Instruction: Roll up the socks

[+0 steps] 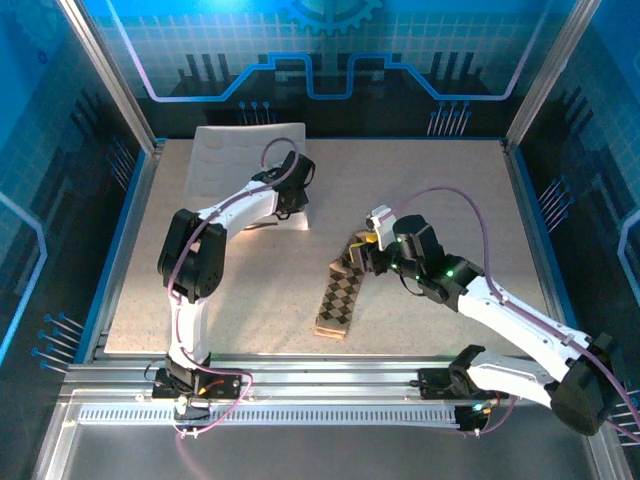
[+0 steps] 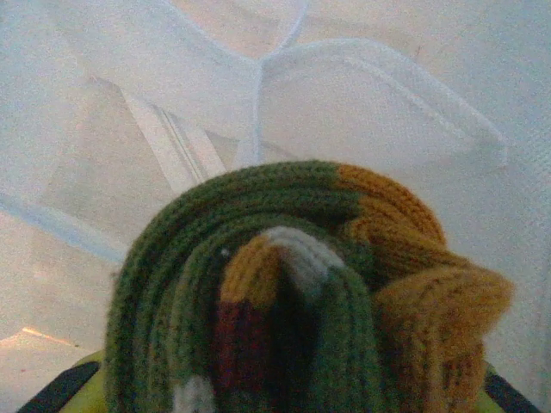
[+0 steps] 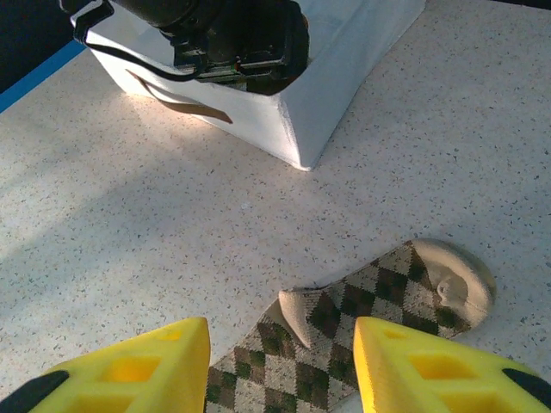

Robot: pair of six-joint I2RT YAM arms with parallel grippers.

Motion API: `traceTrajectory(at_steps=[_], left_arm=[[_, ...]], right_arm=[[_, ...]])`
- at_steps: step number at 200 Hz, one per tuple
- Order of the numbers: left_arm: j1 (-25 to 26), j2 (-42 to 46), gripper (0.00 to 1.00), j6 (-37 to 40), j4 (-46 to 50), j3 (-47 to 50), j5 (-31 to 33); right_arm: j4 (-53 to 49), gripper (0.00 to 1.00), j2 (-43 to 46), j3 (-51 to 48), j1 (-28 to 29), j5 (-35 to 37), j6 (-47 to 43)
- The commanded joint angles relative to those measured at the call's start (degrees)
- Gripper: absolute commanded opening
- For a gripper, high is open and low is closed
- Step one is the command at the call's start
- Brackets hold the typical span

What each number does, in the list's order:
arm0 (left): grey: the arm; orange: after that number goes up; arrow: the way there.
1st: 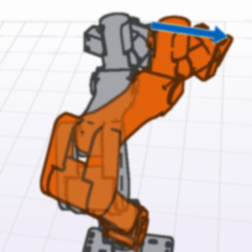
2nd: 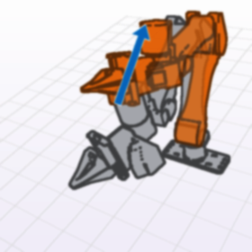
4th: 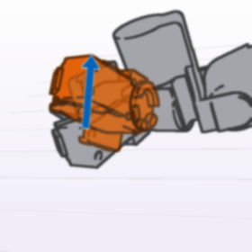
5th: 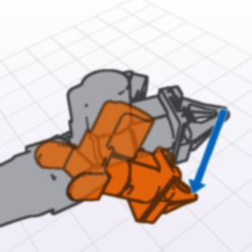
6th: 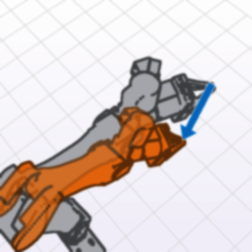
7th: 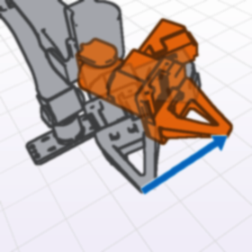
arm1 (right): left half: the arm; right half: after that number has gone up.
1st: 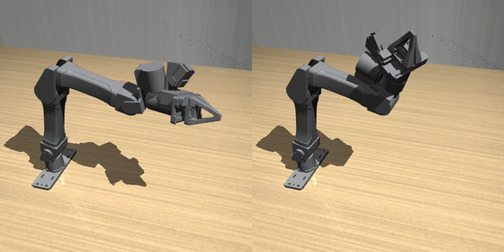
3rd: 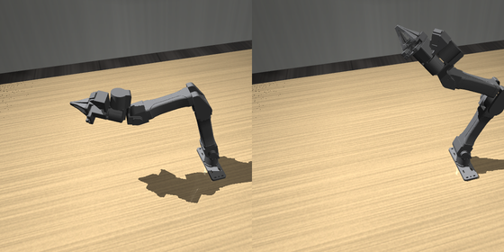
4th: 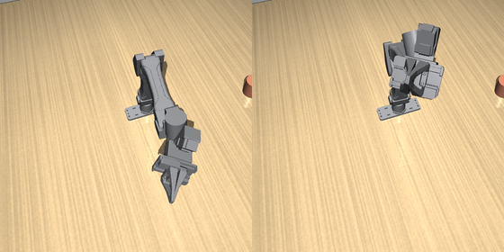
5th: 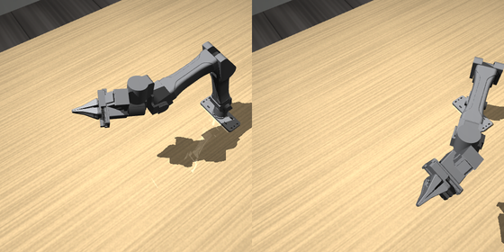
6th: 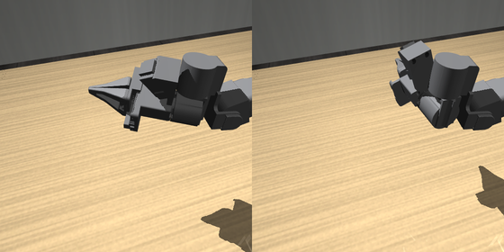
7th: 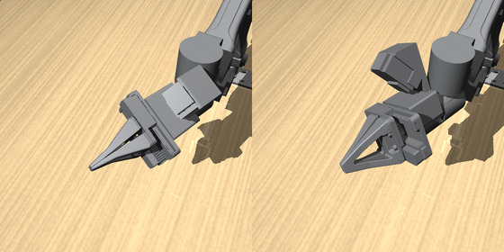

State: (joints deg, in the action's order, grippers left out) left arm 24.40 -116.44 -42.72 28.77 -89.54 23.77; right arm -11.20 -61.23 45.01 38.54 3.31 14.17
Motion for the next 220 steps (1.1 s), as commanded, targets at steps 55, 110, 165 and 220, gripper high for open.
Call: traceTrajectory(at_steps=[55, 110, 165, 220], left_arm=[[0.5, 7.0, 0.80, -2.2, 5.2, -0.5, -1.8], [-1.2, 10.8, 0.78, -4.4, 10.5, -3.1, -6.6], [-4.1, 10.3, 0.45, -6.9, 11.5, -3.9, -18.5], [0.7, 21.6, 0.38, -5.4, 10.3, 10.4, -37.8]], right_arm=[[-0.6, 0.47, -2.1, 1.9, -0.6, -2.1, 0.6], [-1.1, 0.46, -2.1, 1.6, -0.6, -1.1, 0.7], [-4.0, 0.37, -4.6, 1.1, -1.2, -0.9, 2.0], [-6.7, 0.25, -11.3, -2.6, -2.1, -9.6, 3.3]])
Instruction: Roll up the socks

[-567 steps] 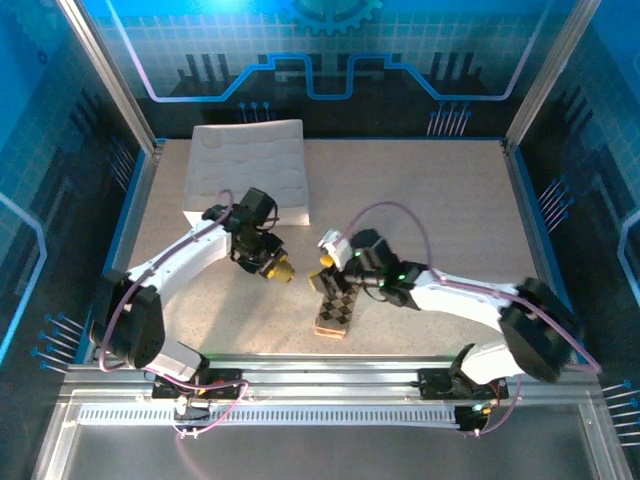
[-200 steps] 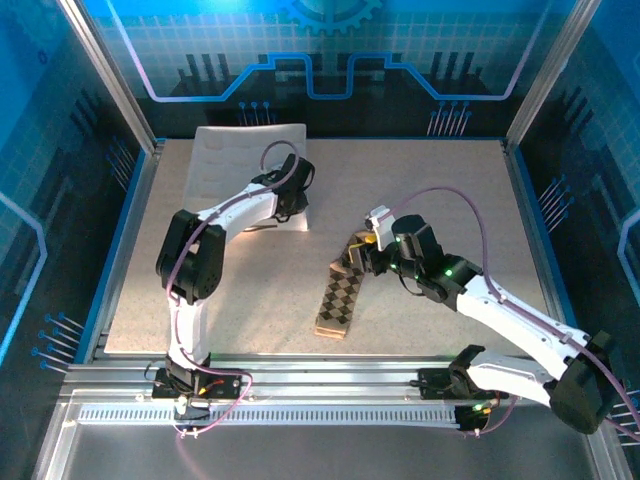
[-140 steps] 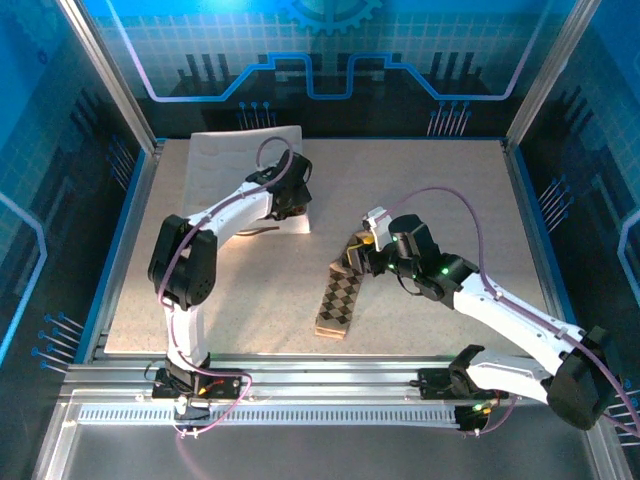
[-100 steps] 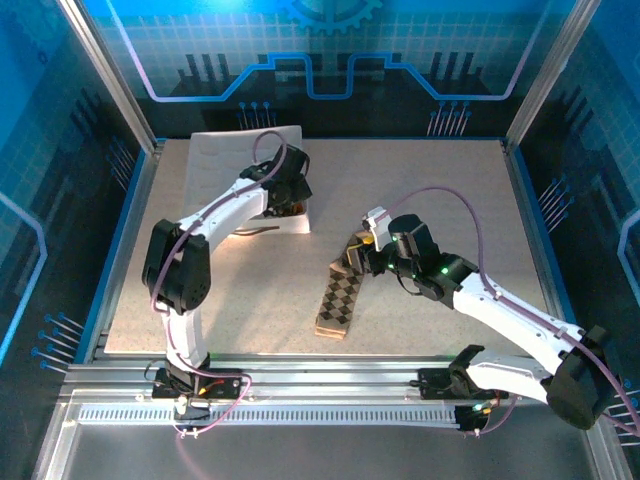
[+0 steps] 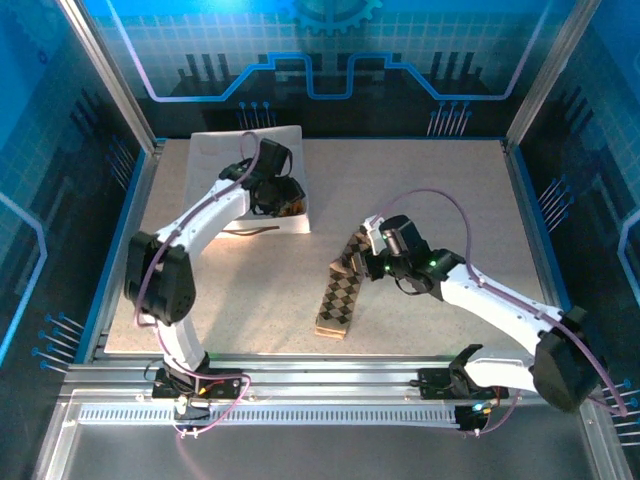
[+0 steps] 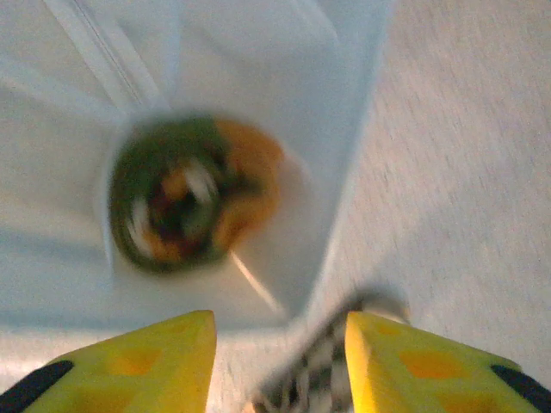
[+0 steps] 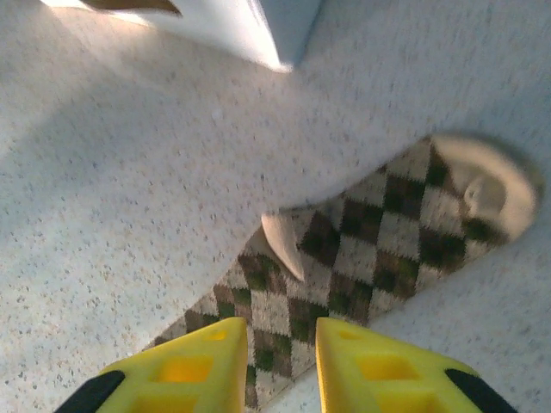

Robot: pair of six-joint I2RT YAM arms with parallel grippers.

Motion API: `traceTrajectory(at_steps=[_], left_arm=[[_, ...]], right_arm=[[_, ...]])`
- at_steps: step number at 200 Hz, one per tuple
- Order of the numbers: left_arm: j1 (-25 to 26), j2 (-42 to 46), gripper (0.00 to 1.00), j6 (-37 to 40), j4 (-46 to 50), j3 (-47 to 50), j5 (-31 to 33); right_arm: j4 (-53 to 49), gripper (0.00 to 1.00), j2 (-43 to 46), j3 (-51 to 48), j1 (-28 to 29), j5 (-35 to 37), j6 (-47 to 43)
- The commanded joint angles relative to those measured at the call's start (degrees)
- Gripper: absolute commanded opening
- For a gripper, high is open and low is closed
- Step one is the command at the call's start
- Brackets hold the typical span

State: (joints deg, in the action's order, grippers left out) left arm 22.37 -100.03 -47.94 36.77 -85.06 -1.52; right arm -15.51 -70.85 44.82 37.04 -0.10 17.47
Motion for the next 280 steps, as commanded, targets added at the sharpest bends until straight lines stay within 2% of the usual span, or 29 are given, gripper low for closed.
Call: traceTrajectory(at_steps=[1, 15, 29, 42, 53, 63, 90, 116, 142, 173, 203, 222, 245, 265, 280], left_arm=[[2.9, 5.3, 0.38, -0.4, 2.3, 6.3, -12.9], [5.5, 7.6, 0.36, -4.2, -0.6, 13.5, -17.2], [8.3, 9.2, 0.37, -8.6, -5.0, 19.6, -18.8], [10.4, 9.0, 0.36, -12.1, -9.2, 22.7, -19.3], [12.1, 6.9, 0.37, -13.5, -10.7, 22.6, -19.2], [13.8, 4.5, 0.37, -14.0, -11.4, 21.2, -18.5], [16.2, -2.5, 0.37, -16.4, -13.7, 17.0, -17.2], [18.1, -8.9, 0.38, -16.8, -11.5, 10.4, -13.8], [18.6, -14.0, 0.38, -19.4, -10.9, 8.1, -11.7], [17.4, -15.9, 0.35, -21.4, -7.4, 9.7, -7.1], [12.9, -12.8, 0.34, -21.0, -6.9, 14.6, -4.5], [10.5, -11.2, 0.34, -19.1, -10.6, 17.0, -6.2], [10.1, -11.7, 0.37, -15.7, -10.4, 14.1, -8.0], [10.2, -10.1, 0.42, -15.6, -9.8, 12.7, -8.5], [10.2, -6.7, 0.50, -16.9, -8.7, 13.0, -7.8]], right_arm=[[-2.3, 0.25, -1.7, -2.6, -0.5, -6.5, -0.2], [-0.2, 0.25, -0.3, -5.7, 2.1, -8.0, -2.8], [2.5, 0.30, 3.3, -10.0, 8.3, -3.8, -7.9], [7.8, 0.39, 8.5, -16.0, 15.2, 0.1, -14.1], [14.1, 0.47, 13.5, -21.7, 18.3, -0.4, -19.2], [17.7, 0.55, 16.6, -24.8, 20.6, 3.2, -21.9], [13.5, 0.54, 15.7, -19.9, 17.7, 9.4, -16.9], [18.5, 0.54, 17.7, -21.5, 16.7, 11.0, -10.8], [18.4, 0.52, 16.1, -21.2, 16.6, 11.2, -7.2], [18.8, 0.52, 15.5, -21.2, 16.5, 8.9, -8.2], [20.6, 0.54, 13.2, -20.9, 16.7, 3.0, -16.2], [20.9, 0.57, 10.4, -19.4, 16.9, -2.6, -24.7], [18.4, 0.59, 6.3, -16.9, 17.2, -9.8, -37.1], [17.1, 0.62, 2.0, -15.1, 17.5, -12.0, -45.4], [18.1, 0.62, -1.7, -13.8, 19.1, -9.4, -49.6]])
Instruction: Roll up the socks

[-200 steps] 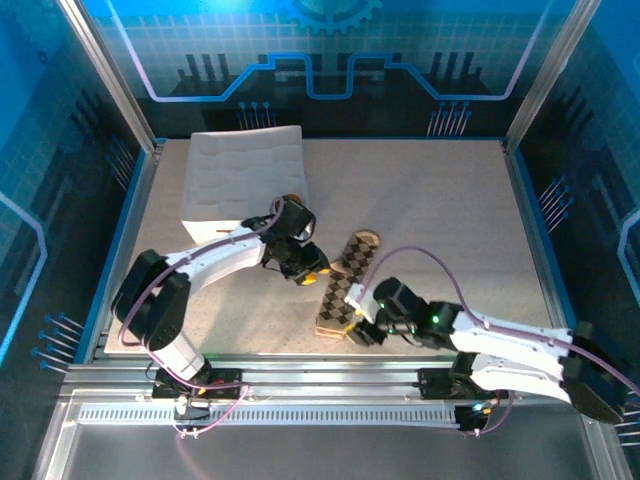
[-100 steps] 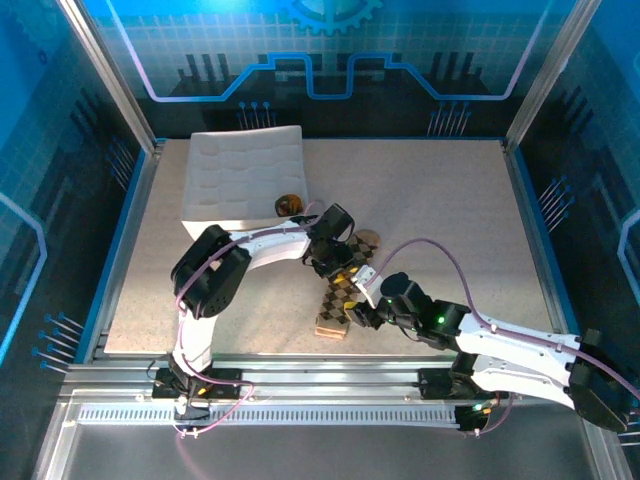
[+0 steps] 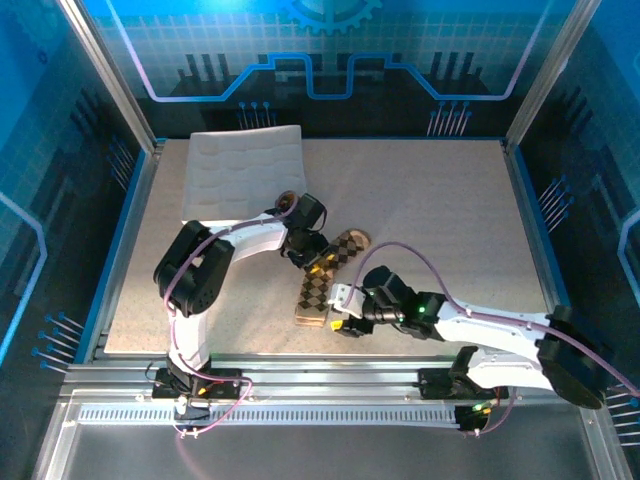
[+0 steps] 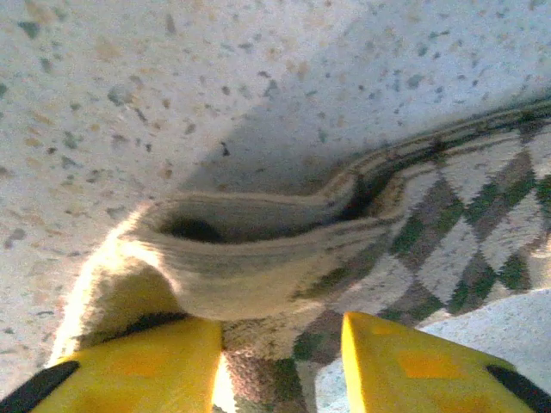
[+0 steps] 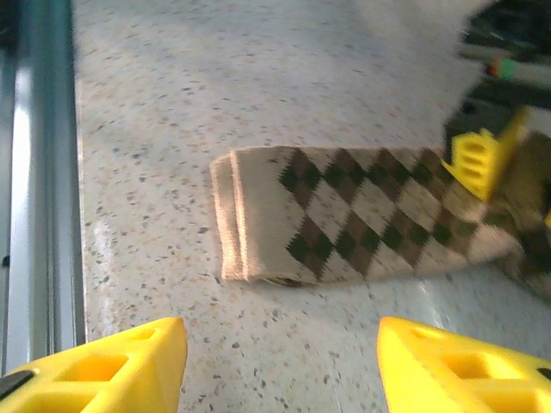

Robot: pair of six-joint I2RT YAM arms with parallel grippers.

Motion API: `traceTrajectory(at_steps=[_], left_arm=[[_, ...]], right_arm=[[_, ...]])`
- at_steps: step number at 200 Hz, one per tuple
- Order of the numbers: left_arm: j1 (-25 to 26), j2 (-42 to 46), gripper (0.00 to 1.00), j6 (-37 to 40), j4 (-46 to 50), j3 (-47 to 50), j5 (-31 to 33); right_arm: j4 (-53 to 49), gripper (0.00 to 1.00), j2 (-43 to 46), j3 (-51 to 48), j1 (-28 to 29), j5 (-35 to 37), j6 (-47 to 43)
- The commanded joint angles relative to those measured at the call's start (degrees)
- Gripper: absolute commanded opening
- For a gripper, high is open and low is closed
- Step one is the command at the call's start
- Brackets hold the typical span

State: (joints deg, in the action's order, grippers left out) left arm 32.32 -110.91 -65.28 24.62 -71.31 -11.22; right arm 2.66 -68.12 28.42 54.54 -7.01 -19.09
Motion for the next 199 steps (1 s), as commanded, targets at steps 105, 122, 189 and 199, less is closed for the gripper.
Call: traceTrajectory(at_steps=[105, 122, 189, 199], left_arm=[[-2.6, 26.0, 0.40, -3.4, 1.3, 22.5, -8.4], [-2.3, 25.3, 0.39, -4.1, -1.4, 24.0, -9.3], [0.6, 19.6, 0.35, -4.0, -2.7, 25.4, -8.8], [0.8, 18.8, 0.35, -3.7, -2.3, 25.4, -8.7]], right_arm=[[2.5, 0.50, -21.5, 9.7, 8.1, 11.9, -16.5], [2.9, 0.47, -23.3, 10.8, 8.2, 13.5, -14.9], [1.7, 0.37, -26.2, 12.4, 8.9, 15.3, -11.1], [2.0, 0.32, -27.0, 12.7, 8.9, 15.5, -10.1]])
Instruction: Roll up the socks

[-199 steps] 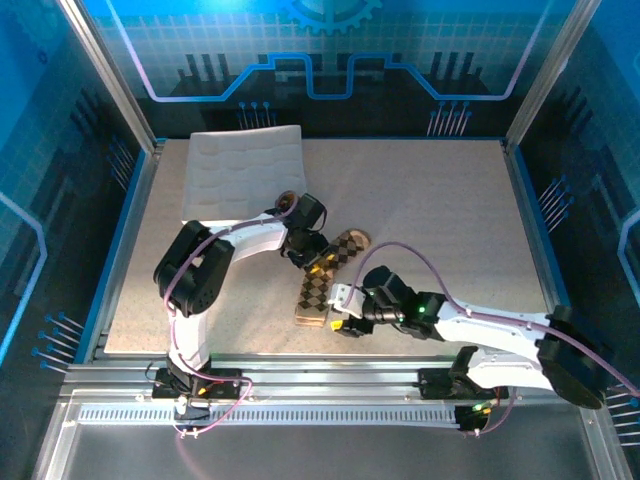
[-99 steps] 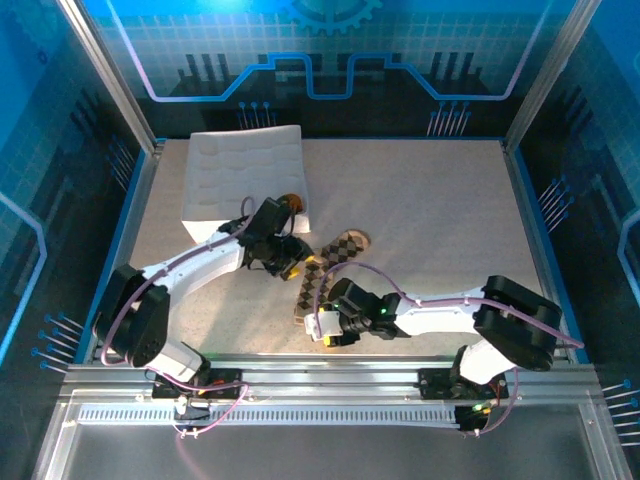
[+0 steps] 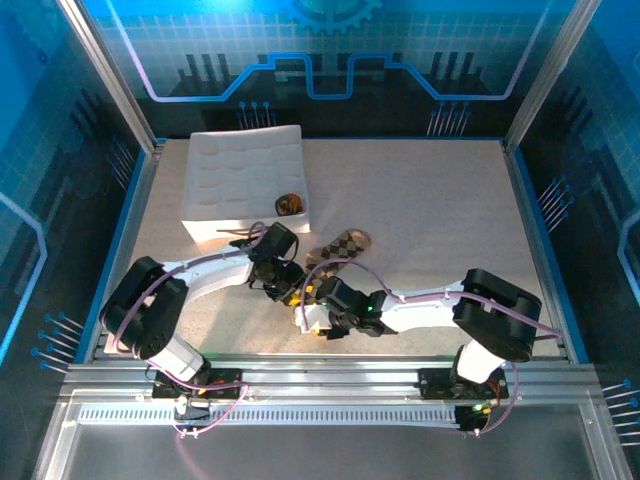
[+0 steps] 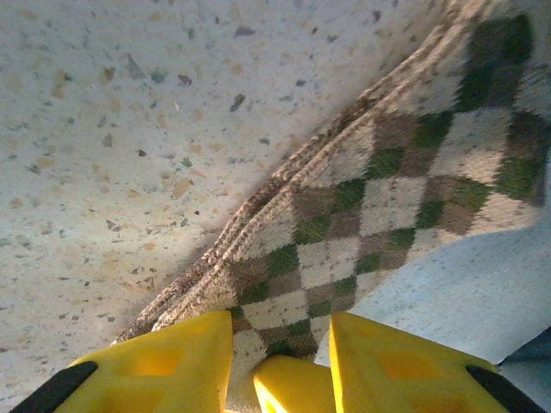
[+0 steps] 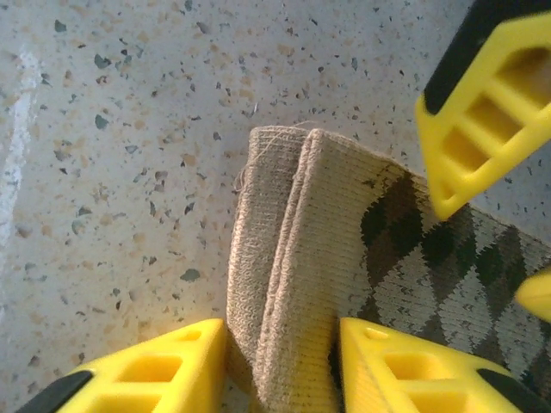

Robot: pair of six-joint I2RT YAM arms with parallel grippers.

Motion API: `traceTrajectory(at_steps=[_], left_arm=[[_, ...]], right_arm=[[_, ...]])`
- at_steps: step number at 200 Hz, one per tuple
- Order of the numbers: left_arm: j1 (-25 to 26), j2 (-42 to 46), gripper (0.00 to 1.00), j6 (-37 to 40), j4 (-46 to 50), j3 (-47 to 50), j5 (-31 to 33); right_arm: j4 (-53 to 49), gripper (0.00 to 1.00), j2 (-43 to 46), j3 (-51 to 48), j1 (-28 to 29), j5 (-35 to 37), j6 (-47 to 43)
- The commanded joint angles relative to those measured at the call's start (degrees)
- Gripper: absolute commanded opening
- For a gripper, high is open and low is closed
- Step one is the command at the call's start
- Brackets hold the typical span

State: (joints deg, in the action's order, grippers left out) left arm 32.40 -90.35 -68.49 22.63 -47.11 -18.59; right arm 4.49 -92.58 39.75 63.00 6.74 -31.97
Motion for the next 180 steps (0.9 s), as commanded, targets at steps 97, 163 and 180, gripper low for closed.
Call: traceTrajectory(at_steps=[97, 163, 180], left_arm=[[1.3, -3.1, 0.33, 0.4, 3.0, 1.3, 3.0], [-0.3, 5.7, 0.62, -2.1, 16.8, -4.1, 12.5], [-1.1, 7.7, 0.61, -1.8, 19.5, -4.3, 13.8]], right_arm=[[-3.9, 0.00, 2.0, 2.2, -1.8, -7.8, 15.9], [-5.0, 0.00, -0.3, 2.5, -11.9, -27.1, 31.1], [-5.4, 0.00, -2.1, 3.2, -14.4, -31.5, 33.9]])
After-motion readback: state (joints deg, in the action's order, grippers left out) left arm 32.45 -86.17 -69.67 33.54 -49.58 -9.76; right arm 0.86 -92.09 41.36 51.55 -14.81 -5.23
